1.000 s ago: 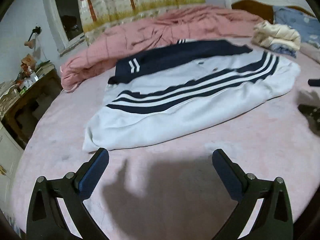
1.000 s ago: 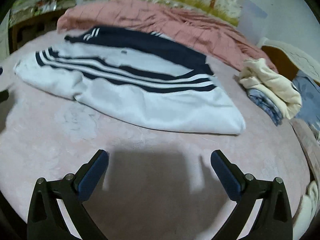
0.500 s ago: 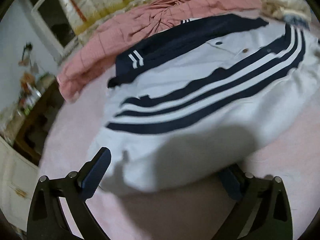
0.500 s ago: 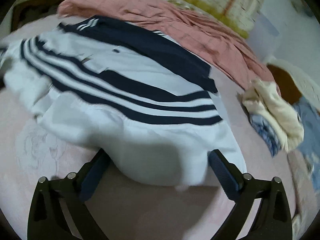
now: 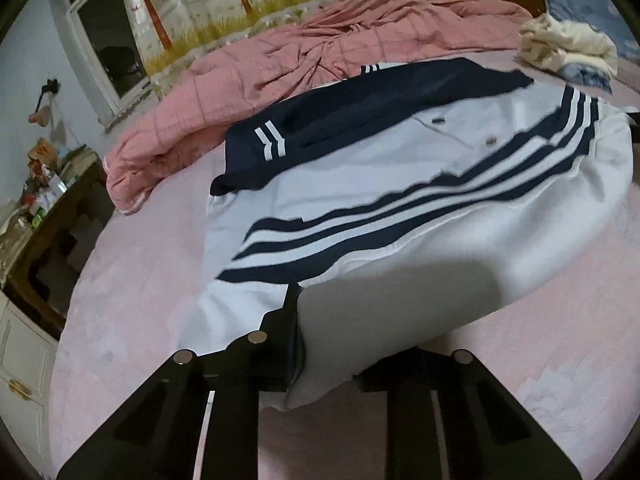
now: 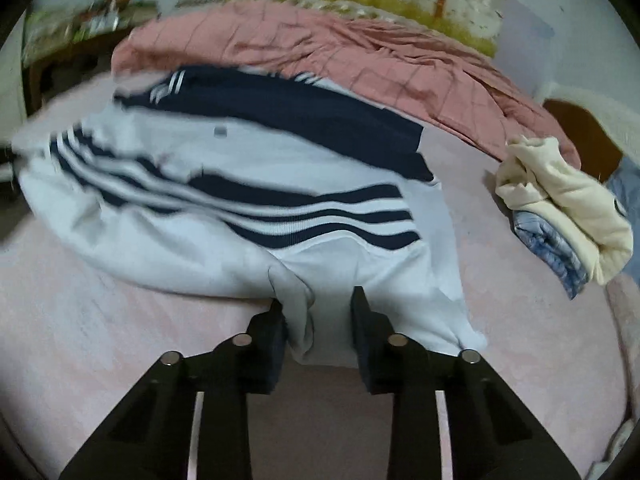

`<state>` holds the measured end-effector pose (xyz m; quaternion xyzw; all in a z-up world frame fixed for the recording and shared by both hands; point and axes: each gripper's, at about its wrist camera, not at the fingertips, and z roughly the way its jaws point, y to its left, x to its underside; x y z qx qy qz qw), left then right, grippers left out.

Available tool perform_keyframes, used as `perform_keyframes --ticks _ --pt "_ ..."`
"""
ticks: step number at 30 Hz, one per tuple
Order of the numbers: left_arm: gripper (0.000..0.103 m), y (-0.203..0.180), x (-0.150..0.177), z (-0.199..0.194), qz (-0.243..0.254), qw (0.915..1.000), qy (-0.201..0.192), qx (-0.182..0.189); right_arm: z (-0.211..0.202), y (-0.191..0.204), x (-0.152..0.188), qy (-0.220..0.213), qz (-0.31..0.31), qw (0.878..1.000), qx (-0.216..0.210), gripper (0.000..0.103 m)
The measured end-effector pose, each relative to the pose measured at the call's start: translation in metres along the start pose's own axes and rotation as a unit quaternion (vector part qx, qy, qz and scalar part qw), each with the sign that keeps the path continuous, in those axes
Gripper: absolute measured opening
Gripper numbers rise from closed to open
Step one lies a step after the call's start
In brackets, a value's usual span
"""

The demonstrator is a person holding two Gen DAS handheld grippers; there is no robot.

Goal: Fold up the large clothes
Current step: 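Grasp the white hem with both grippers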

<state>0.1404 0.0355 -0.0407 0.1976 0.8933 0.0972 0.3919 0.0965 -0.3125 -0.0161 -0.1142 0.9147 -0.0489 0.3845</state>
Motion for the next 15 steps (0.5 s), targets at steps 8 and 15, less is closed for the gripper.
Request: perform_keyframes --ticks 8,15 --pt "0.021 0.043 -0.071 0.020 -0.063 0.9971 0.003 0.042 0.024 -0.008 -0.081 -0.023 -0.008 0.999 0.041 0.026" --pt "0.020 0.062 -0.117 0.086 -0.099 0.9921 0.051 0.058 0.088 -0.028 -0.127 -0.004 0.040 0.999 0.028 0.024"
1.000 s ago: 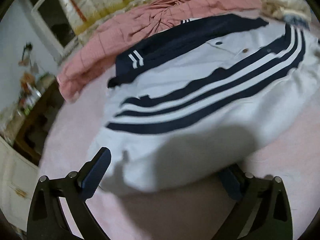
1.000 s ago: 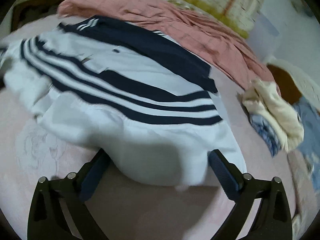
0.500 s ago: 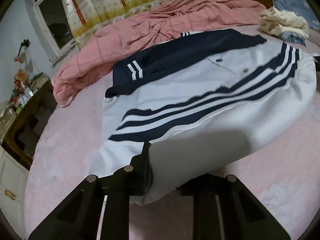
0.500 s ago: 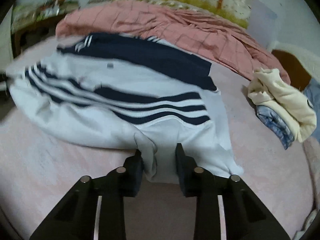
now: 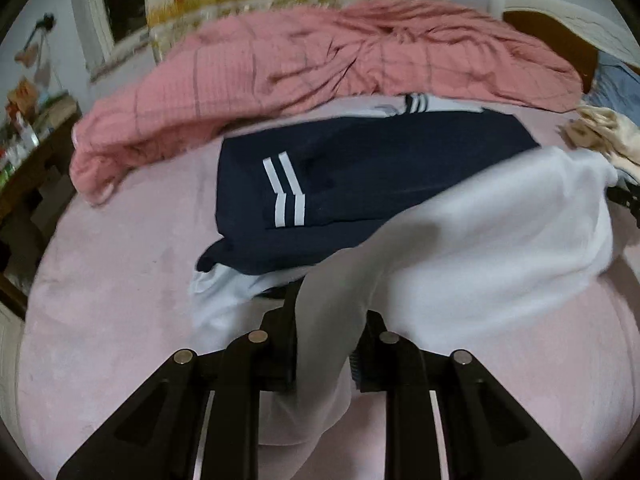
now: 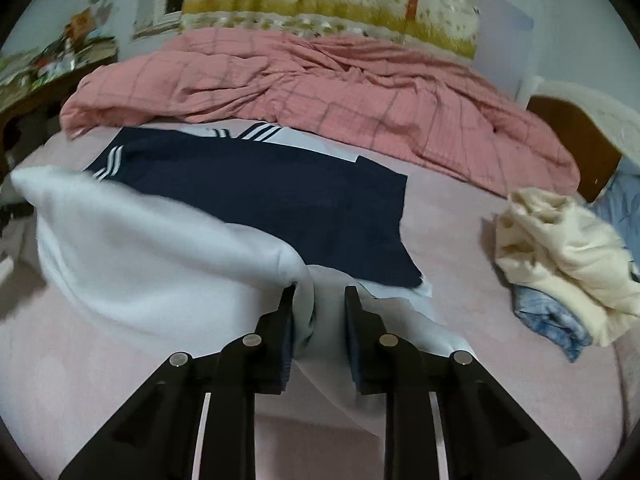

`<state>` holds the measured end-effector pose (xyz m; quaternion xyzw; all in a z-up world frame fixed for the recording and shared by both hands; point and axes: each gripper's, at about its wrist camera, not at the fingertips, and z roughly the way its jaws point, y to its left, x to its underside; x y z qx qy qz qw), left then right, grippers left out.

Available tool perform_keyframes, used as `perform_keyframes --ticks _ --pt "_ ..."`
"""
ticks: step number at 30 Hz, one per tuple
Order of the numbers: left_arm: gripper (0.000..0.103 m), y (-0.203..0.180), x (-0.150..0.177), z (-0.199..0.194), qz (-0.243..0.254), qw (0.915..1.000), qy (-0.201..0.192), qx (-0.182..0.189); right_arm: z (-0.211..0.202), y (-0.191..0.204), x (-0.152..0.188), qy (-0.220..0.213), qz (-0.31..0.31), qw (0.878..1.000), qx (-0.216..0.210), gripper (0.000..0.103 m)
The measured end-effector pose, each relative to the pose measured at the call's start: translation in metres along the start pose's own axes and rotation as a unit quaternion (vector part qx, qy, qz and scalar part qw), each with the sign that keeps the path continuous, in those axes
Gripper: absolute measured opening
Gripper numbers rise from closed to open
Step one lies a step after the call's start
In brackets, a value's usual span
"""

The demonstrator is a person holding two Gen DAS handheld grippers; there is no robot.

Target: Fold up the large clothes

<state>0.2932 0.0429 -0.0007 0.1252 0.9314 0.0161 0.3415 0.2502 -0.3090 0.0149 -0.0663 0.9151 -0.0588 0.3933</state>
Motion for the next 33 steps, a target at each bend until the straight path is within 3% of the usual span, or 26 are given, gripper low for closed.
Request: perform_keyframes --ticks 4,7,9,11,12,15,20,24,25,26,27,28,29,30,33 --pt "0.022 -0.001 -0.007 0.035 -0.001 0.9996 0.026 -0.010 0.028 0.005 -0.008 -0.003 -0.008 1.000 0.007 0.024" --pt "0.029 0.003 -0.005 0.040 -0.013 0.9998 -0.004 -0.014 0.032 0.002 -0.010 -0.038 -0.006 0.999 0.018 0.026" --pt "0.037 0.006 0.002 0.034 -0.014 0.9991 -0.035 -0.020 0.031 -0.003 -0.010 -0.055 0.000 0.998 0.035 0.046" --pt "0.053 0.010 0.008 0.027 -0.015 0.9974 -0.064 -0.031 0.028 -0.009 -0.009 -0.066 0.002 0.996 0.060 0.062" --pt "0.064 0.012 0.010 0.023 -0.017 0.9958 -0.078 -0.044 0.027 -0.012 -0.010 -0.068 0.003 0.996 0.062 0.063" --pt "0.079 0.017 0.017 0.012 -0.020 0.9938 -0.092 -0.059 0.019 -0.026 -0.010 -0.065 0.025 0.997 0.043 0.065" --pt "0.087 0.031 0.023 -0.002 -0.050 0.9935 -0.102 -0.005 0.002 -0.050 -0.003 -0.051 0.067 0.996 -0.028 0.068" --pt "0.090 0.044 0.024 -0.009 -0.117 0.9848 -0.126 -0.024 -0.018 -0.074 0.010 -0.072 0.131 0.988 -0.045 0.074" --pt "0.090 0.045 0.024 -0.007 -0.116 0.9848 -0.124 -0.036 -0.023 -0.079 0.015 -0.078 0.137 0.987 -0.038 0.073" --pt "0.090 0.044 0.024 -0.001 -0.106 0.9863 -0.117 -0.046 -0.023 -0.079 0.017 -0.071 0.122 0.989 -0.052 0.057" --pt "0.088 0.044 0.024 0.003 -0.099 0.9874 -0.113 -0.050 -0.020 -0.072 0.019 -0.051 0.082 0.990 -0.103 0.026" --pt "0.082 0.044 0.025 0.009 -0.097 0.9877 -0.110 -0.053 -0.018 -0.065 0.023 -0.042 0.046 0.986 -0.156 0.018" --pt "0.080 0.045 0.025 0.015 -0.099 0.9879 -0.105 -0.056 -0.017 -0.061 0.026 -0.045 0.025 0.983 -0.178 0.015" --pt "0.078 0.046 0.024 0.021 -0.103 0.9876 -0.103 -0.059 -0.014 -0.055 0.029 -0.061 0.005 0.983 -0.171 0.015" --pt "0.075 0.047 0.019 0.031 -0.098 0.9856 -0.111 -0.081 0.018 -0.051 0.020 -0.042 0.018 0.994 -0.096 0.015"
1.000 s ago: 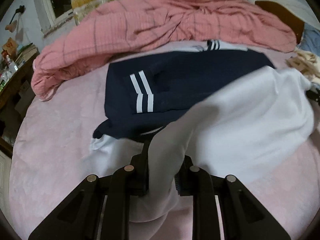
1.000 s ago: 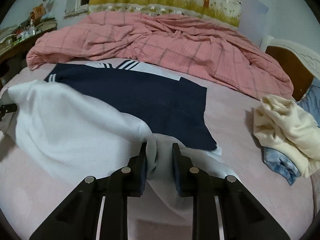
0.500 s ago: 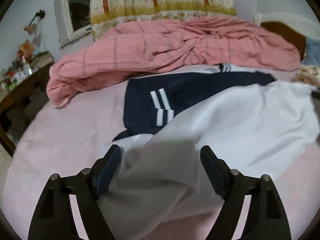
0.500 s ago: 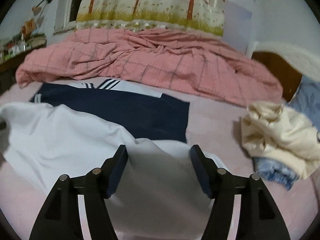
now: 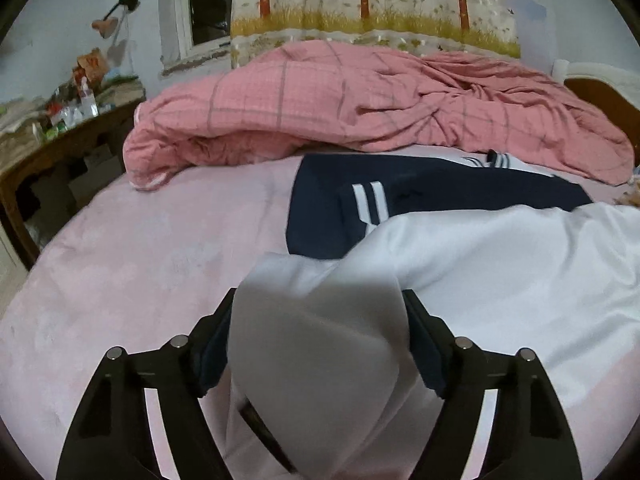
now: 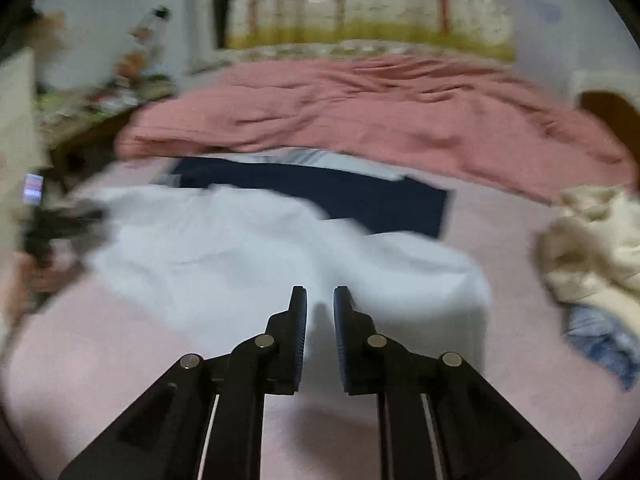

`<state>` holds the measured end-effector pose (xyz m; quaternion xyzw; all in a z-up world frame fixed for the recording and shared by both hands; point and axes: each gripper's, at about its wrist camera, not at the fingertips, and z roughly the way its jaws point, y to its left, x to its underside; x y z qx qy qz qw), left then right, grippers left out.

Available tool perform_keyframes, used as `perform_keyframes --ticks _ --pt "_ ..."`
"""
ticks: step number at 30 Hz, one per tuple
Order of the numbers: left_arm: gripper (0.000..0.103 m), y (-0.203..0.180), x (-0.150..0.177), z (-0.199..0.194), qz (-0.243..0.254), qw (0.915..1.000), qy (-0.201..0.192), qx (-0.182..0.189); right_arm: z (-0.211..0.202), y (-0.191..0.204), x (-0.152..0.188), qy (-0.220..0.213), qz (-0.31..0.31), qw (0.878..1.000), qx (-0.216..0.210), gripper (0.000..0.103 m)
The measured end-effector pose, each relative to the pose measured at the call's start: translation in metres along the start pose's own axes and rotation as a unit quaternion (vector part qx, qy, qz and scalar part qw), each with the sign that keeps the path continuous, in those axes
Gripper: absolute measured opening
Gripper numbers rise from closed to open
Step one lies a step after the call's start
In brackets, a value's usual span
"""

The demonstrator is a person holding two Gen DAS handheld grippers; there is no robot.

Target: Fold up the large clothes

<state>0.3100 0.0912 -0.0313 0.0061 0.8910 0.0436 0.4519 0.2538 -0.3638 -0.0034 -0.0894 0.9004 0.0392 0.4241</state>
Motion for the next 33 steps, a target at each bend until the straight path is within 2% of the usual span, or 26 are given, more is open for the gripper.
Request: perform_keyframes --ticks 2,4,5,7,8,9,12,15,17,19,23,24,27,30,33 --pt "0.075 -0.001 -0.002 0.010 0.002 0.9999 0.005 -0.010 0.021 -0.012 -0.002 0.014 0.043 0.999 0.015 0.015" --pt "0.075 0.004 -0.002 0.016 -0.011 0.9998 0.014 -0.003 0.038 -0.022 -0.001 0.031 0.073 0.996 0.033 0.010" --pt "0.076 0.007 -0.002 0.019 -0.016 0.9996 0.021 -0.003 0.045 -0.026 0.001 0.044 0.083 0.994 0.053 0.010" --pt "0.077 0.011 -0.001 0.024 -0.025 0.9991 0.034 -0.006 0.058 -0.036 0.008 0.065 0.091 0.986 0.119 0.010" --pt "0.077 0.012 0.000 0.027 -0.029 0.9988 0.040 -0.005 0.066 -0.047 0.013 0.082 0.107 0.982 0.130 0.010" --pt "0.077 0.012 0.002 0.029 -0.030 0.9985 0.045 -0.005 0.069 -0.059 0.016 0.092 0.134 0.981 0.109 0.010" --pt "0.077 0.013 0.003 0.026 -0.033 0.9987 0.040 0.001 0.062 -0.072 0.019 0.080 0.169 0.981 0.060 0.010" --pt "0.077 0.015 0.004 0.006 -0.034 0.9993 0.006 0.010 0.045 -0.068 0.015 0.038 0.154 0.986 0.049 0.011" --pt "0.078 0.014 0.003 -0.013 -0.030 0.9989 -0.033 0.016 0.034 -0.055 0.005 0.007 0.130 0.991 0.038 0.011" --pt "0.079 0.010 0.000 -0.022 -0.022 0.9980 -0.053 0.026 0.031 -0.045 -0.009 -0.004 0.123 0.992 0.017 0.013" --pt "0.079 0.003 -0.004 0.006 -0.023 0.9996 -0.006 0.013 0.058 -0.029 -0.031 0.041 0.125 0.991 -0.020 0.015" --pt "0.078 0.003 -0.002 0.021 -0.026 0.9993 0.025 0.007 0.072 -0.028 -0.033 0.052 0.127 0.991 -0.004 0.015" --pt "0.084 0.018 0.003 0.044 -0.067 0.9947 0.071 0.032 0.102 -0.031 -0.023 0.071 0.126 0.989 0.020 0.015" --pt "0.086 0.020 0.004 0.045 -0.079 0.9935 0.075 0.033 0.103 -0.026 -0.019 0.073 0.116 0.990 0.032 0.014" --pt "0.082 0.016 0.003 0.032 -0.067 0.9961 0.049 0.030 0.085 -0.022 -0.013 0.058 0.108 0.992 0.038 0.015"
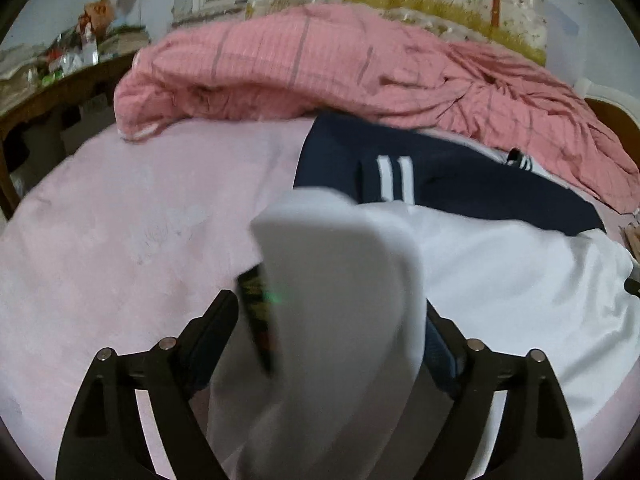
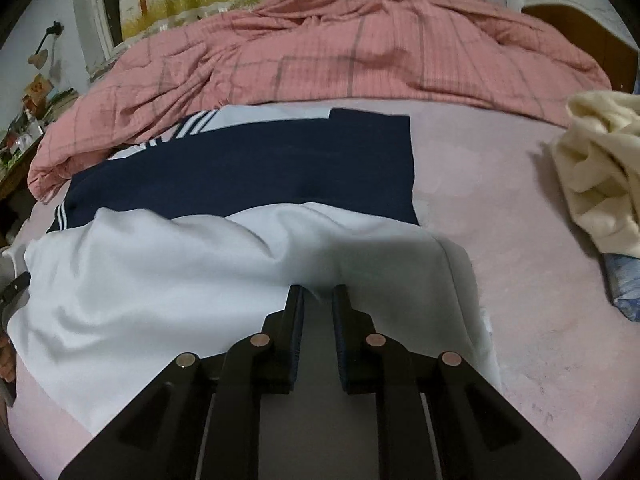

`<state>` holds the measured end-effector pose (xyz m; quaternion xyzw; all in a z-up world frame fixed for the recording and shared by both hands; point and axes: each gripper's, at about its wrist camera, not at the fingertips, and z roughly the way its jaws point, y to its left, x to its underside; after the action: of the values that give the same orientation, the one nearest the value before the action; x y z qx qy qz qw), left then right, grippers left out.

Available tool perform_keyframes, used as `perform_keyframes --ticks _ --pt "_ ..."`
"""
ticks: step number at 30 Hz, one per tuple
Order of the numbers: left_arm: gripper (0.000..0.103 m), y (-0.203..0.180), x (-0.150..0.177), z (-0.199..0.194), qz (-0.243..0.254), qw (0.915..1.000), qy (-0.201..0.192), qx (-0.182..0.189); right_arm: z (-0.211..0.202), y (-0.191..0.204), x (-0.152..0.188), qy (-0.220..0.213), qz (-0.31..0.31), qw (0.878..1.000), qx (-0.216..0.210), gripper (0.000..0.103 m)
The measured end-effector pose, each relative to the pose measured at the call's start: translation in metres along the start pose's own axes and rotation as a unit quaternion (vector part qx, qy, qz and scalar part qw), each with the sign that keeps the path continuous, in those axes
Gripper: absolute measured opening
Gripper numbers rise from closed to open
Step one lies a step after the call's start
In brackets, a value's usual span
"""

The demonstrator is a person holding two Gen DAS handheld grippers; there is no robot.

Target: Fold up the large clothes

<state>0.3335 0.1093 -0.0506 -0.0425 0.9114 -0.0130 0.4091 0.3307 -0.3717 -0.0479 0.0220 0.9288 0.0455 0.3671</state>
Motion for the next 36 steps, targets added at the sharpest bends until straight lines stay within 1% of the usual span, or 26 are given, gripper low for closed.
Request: perform_keyframes --ticks 1,2,3,4,5,6,7,8,10,11,12,13,16,19,22,23,25,27,28,29,30,31,32,33,34,36 --pt "0.082 -0.002 0.000 -0.009 0.006 0.9999 -0.015 0.001 -0.009 -0.001 0.005 -0.005 -0.004 1.000 0.005 0.017" --pt "0.082 -0.004 0.001 -0.020 0.015 0.9994 -0.030 0.002 -0.023 0.002 0.010 -0.018 -0.016 1.000 0.014 0.025" --pt "0.082 -0.007 0.002 -0.034 0.029 0.9985 -0.047 0.005 -0.037 0.007 0.014 -0.035 -0.032 0.999 0.017 0.043" --pt "0.085 -0.010 0.004 -0.047 0.045 0.9971 -0.060 0.009 -0.051 0.011 0.017 -0.054 -0.047 0.997 0.020 0.056" --pt "0.088 -0.013 0.007 -0.059 0.064 0.9954 -0.070 0.015 -0.064 0.015 0.020 -0.070 -0.055 0.996 0.022 0.074" --pt "0.100 -0.018 0.010 -0.070 0.084 0.9935 -0.075 0.022 -0.076 0.019 0.024 -0.075 -0.060 0.995 0.016 0.077" --pt "0.103 -0.023 0.013 -0.076 0.104 0.9912 -0.074 0.036 -0.083 0.022 0.028 -0.066 -0.060 0.996 0.002 0.077" --pt "0.103 -0.030 0.017 -0.081 0.127 0.9879 -0.070 0.056 -0.089 0.025 0.034 -0.052 -0.060 0.997 -0.020 0.077" --pt "0.103 -0.037 0.022 -0.082 0.137 0.9869 -0.051 0.069 -0.096 0.035 0.050 -0.023 -0.077 0.996 -0.048 0.080" --pt "0.103 -0.041 0.025 -0.080 0.142 0.9853 -0.029 0.091 -0.095 0.042 0.058 -0.006 -0.100 0.994 -0.041 0.086" --pt "0.103 -0.046 0.029 -0.078 0.153 0.9816 -0.005 0.114 -0.092 0.051 0.065 0.007 -0.131 0.991 -0.024 0.087" --pt "0.103 -0.051 0.033 -0.076 0.169 0.9788 0.009 0.116 -0.089 0.059 0.072 0.013 -0.163 0.987 -0.001 0.087" --pt "0.103 -0.065 0.047 -0.069 0.221 0.9722 0.031 0.070 -0.075 0.074 0.081 0.026 -0.221 0.972 0.073 0.087" --pt "0.103 -0.069 0.057 -0.060 0.238 0.9687 0.049 0.052 -0.058 0.079 0.078 0.042 -0.238 0.966 0.096 0.087" --pt "0.103 -0.074 0.066 -0.046 0.269 0.9619 0.051 0.003 -0.048 0.080 0.072 0.020 -0.241 0.962 0.126 0.090" --pt "0.103 -0.076 0.068 -0.040 0.276 0.9598 0.050 -0.007 -0.044 0.080 0.070 0.012 -0.244 0.960 0.139 0.090" --pt "0.103 -0.077 0.067 -0.034 0.285 0.9574 0.045 -0.007 -0.033 0.080 0.067 0.002 -0.254 0.953 0.164 0.090" --pt "0.103 -0.078 0.059 -0.026 0.288 0.9563 0.036 -0.031 -0.025 0.079 0.061 0.001 -0.253 0.953 0.165 0.090" --pt "0.103 -0.078 0.056 -0.022 0.291 0.9550 0.026 -0.052 -0.023 0.078 0.057 0.005 -0.248 0.956 0.158 0.090" --pt "0.103 -0.079 0.054 -0.017 0.296 0.9524 0.016 -0.072 -0.023 0.077 0.055 0.005 -0.243 0.959 0.149 0.083" --pt "0.101 -0.080 0.053 -0.014 0.300 0.9501 0.009 -0.085 -0.023 0.077 0.054 0.004 -0.239 0.961 0.140 0.062" --pt "0.071 -0.081 0.051 -0.012 0.301 0.9498 0.003 -0.087 -0.023 0.077 0.056 0.007 -0.237 0.962 0.133 0.051" --pt "0.048 -0.082 0.052 -0.012 0.304 0.9486 0.005 -0.086 -0.020 0.078 0.056 0.008 -0.237 0.961 0.142 0.035" --pt "0.032 -0.085 0.055 -0.012 0.314 0.9450 0.005 -0.091 -0.019 0.079 0.058 0.005 -0.239 0.958 0.160 0.022" --pt "0.024 -0.087 0.058 -0.014 0.323 0.9409 -0.006 -0.101 -0.022 0.079 0.060 -0.003 -0.238 0.956 0.173 0.016" --pt "0.020 -0.091 0.063 -0.024 0.332 0.9359 -0.026 -0.115 -0.031 0.077 0.061 -0.013 -0.222 0.961 0.167 0.014"
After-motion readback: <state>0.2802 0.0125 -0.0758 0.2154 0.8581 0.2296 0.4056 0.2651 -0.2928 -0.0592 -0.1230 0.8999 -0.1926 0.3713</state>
